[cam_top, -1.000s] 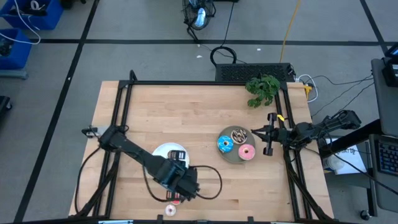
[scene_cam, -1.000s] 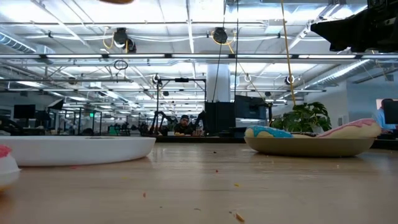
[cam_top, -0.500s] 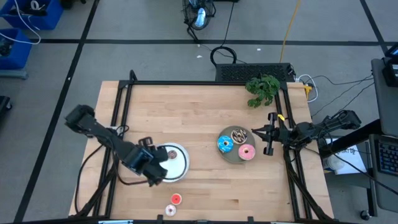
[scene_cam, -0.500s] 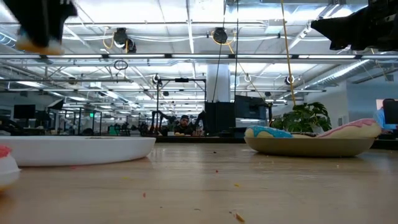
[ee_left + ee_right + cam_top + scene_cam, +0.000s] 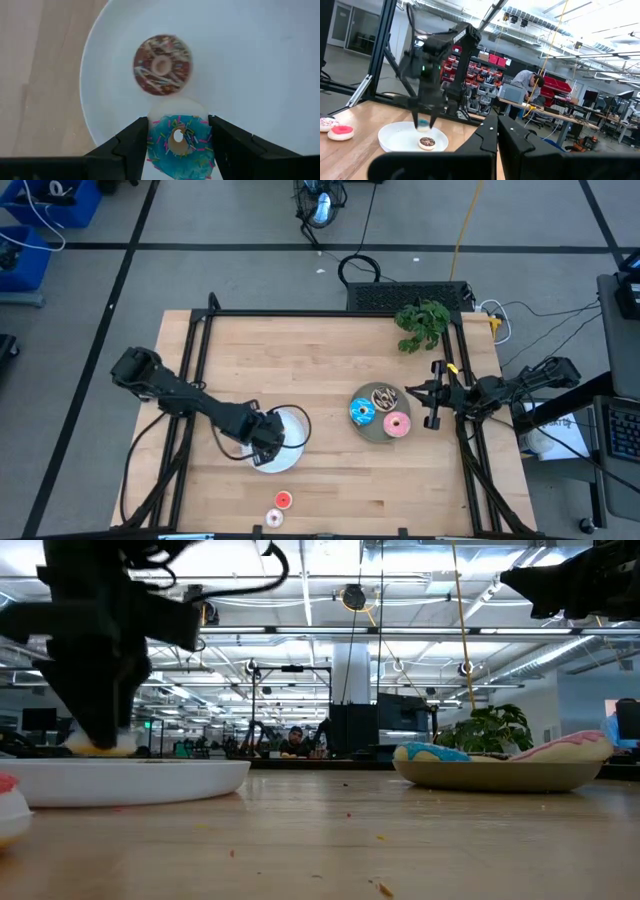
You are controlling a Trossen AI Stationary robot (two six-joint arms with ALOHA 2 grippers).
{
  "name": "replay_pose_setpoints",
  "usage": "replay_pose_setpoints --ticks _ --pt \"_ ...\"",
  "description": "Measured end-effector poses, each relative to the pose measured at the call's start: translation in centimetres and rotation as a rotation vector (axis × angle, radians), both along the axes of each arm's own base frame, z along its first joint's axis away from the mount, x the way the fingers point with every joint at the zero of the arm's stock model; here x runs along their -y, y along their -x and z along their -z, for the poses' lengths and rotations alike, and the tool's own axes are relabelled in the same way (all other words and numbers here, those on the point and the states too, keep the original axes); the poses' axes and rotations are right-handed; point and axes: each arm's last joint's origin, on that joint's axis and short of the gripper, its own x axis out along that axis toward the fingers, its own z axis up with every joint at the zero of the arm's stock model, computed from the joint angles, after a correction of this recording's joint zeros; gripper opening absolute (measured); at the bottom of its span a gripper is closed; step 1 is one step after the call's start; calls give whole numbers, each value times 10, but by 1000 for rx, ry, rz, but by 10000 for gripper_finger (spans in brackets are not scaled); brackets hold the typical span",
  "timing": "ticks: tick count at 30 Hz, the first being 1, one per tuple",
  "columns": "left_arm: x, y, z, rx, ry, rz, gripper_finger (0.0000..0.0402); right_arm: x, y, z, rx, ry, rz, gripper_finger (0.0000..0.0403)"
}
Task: Pick & Place donuts
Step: Put the blue donut on the white plate
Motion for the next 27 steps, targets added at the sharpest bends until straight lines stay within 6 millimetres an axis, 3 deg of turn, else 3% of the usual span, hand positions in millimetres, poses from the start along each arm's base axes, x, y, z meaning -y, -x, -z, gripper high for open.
replay_pose_setpoints --ticks 10,19,27 --pt "-3 -11 33 -131 -1 27 202 0 0 0 0 3 1 0" --pt "1 -13 35 -107 7 116 207 0 0 0 0 3 1 0" --pt "1 -12 25 -64 23 80 280 0 0 0 0 2 1 0"
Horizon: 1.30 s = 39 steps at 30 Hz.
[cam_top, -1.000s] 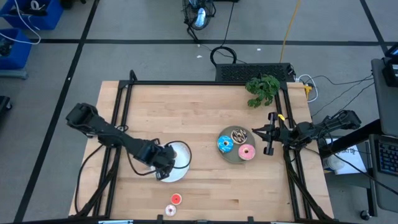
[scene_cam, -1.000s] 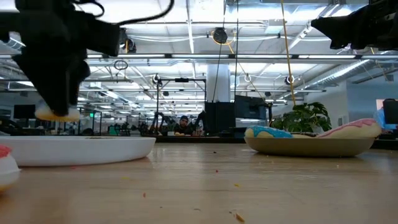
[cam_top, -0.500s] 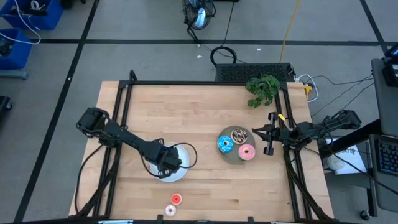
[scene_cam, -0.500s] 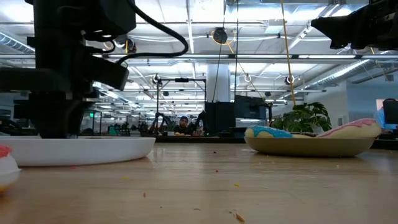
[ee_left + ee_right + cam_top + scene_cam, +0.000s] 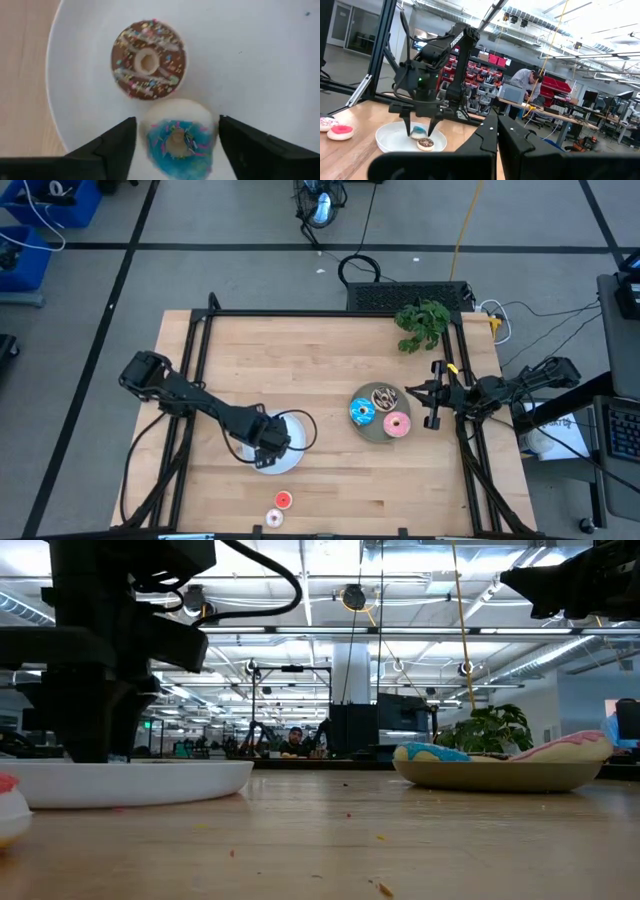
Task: Pick & Place donuts
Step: Put the blue donut on the white plate, then put the white donut on the white plate
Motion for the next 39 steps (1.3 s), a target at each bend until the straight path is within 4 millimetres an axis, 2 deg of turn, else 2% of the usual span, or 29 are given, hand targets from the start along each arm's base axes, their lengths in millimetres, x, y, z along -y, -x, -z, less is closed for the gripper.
replay_pose_setpoints --ticks 5,8,12,16,19,23,30,35,39 --pt "0 1 0 -9 15 -13 340 0 0 0 0 0 0 0" --pt "0 1 0 -19 17 -8 361 0 0 0 0 -1 0 0" --pt "-1 2 -5 -48 4 -1 368 0 0 0 0 -2 0 0" --pt "1 -3 -18 -56 2 -13 356 0 0 0 0 -3 -1 0" --pt "6 -10 -38 -45 5 11 340 0 0 0 0 -2 -1 0" --pt "19 -23 -76 23 16 98 308 0 0 0 -3 -2 -1 0" --pt "38 -34 -140 224 -23 162 225 0 0 1 -8 0 -1 0" --pt "55 -35 -159 337 -29 269 162 0 0 1 -8 -7 -2 0" --pt "64 -33 -161 378 -19 241 110 0 0 1 -7 -8 -3 0"
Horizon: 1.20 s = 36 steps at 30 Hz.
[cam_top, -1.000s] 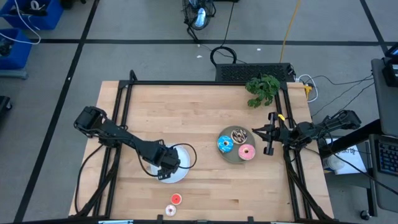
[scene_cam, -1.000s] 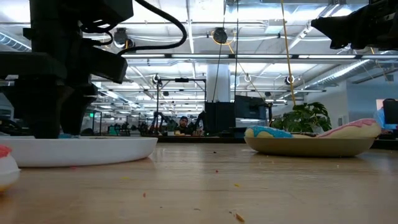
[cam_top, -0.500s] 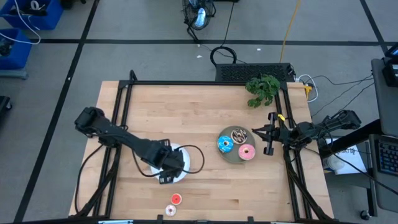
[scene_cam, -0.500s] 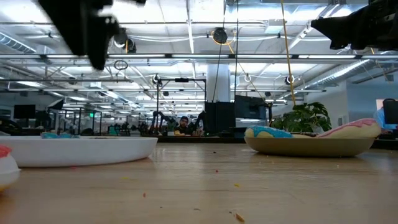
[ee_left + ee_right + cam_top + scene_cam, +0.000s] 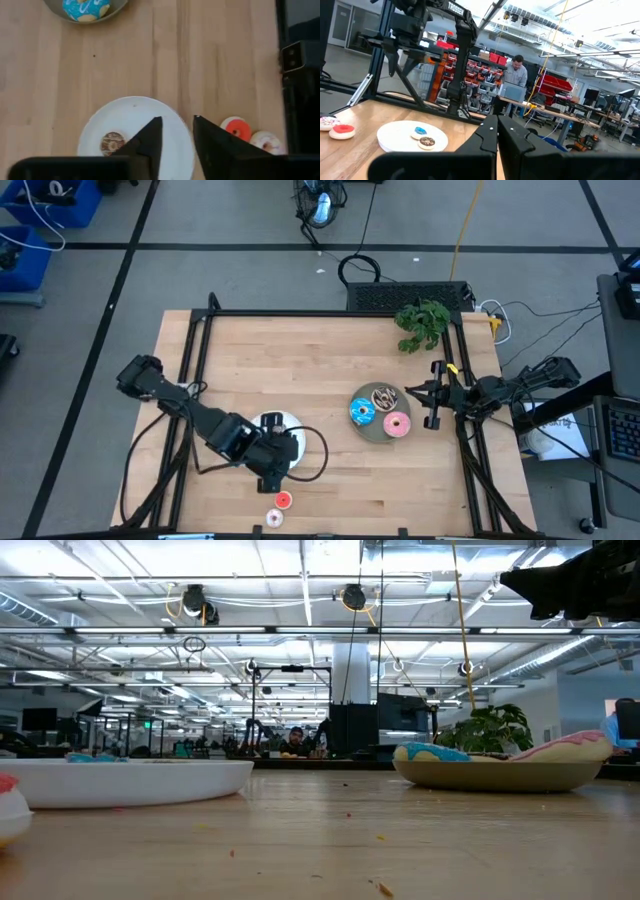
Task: Pick & Place donuts
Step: Put the white donut on the white plate
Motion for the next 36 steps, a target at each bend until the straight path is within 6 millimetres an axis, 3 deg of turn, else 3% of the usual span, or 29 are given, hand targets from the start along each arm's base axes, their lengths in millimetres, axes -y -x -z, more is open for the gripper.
replay_pose_setpoints --ticks 8,12,16,23,28,32,36 --pt "18 0 8 -7 53 14 14 0 0 0 -1 5 2 0" --pt "33 -4 17 -11 109 53 12 0 0 0 -1 4 2 0" --pt "51 -11 37 -68 185 47 68 0 0 1 -6 1 1 0" --pt "77 -13 78 -207 230 -70 207 0 -1 1 -11 3 1 0" --pt "96 -12 91 -196 269 -84 298 0 -1 1 -14 4 1 0" --pt "103 -6 97 -229 305 -173 344 0 -1 2 -19 6 1 0" --pt "112 2 97 -227 316 -220 359 0 -1 1 -16 5 1 0"
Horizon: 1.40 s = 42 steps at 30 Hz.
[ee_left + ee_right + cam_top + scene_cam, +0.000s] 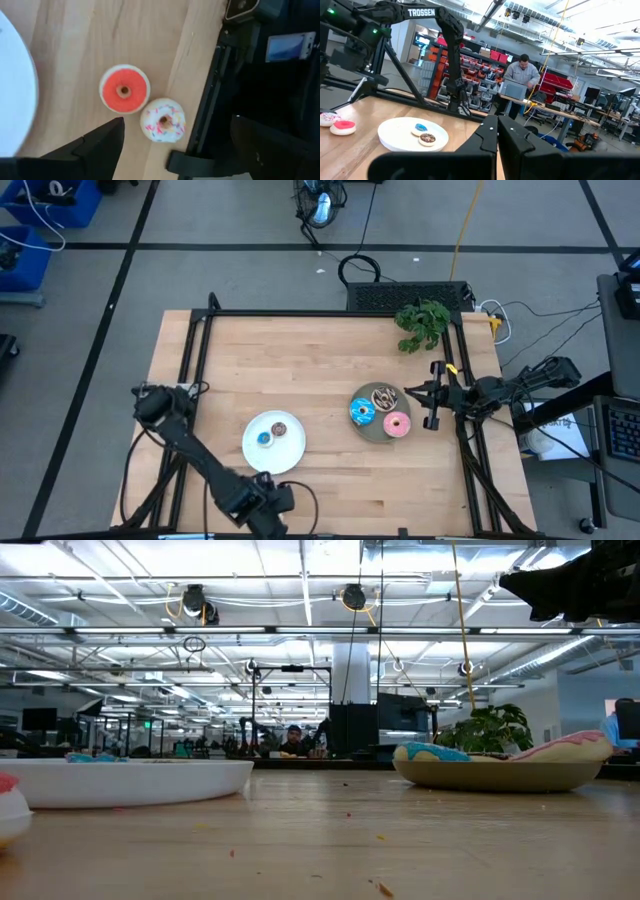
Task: Pick & Place donuts
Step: Put the white donut on the white plate
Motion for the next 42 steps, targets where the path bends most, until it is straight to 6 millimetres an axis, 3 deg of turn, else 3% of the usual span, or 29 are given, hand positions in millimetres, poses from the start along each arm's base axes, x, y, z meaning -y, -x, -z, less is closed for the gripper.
replay_pose_setpoints --ticks 6,15,31,42 --pt "13 12 1 37 -35 -28 361 0 0 0 0 0 0 0" --pt "22 5 42 -44 -88 82 361 0 0 0 1 0 0 0" --pt "23 5 47 -34 -101 21 360 0 0 0 2 -16 -3 0" --pt "25 15 64 -41 -93 5 360 0 0 0 2 -26 -6 0"
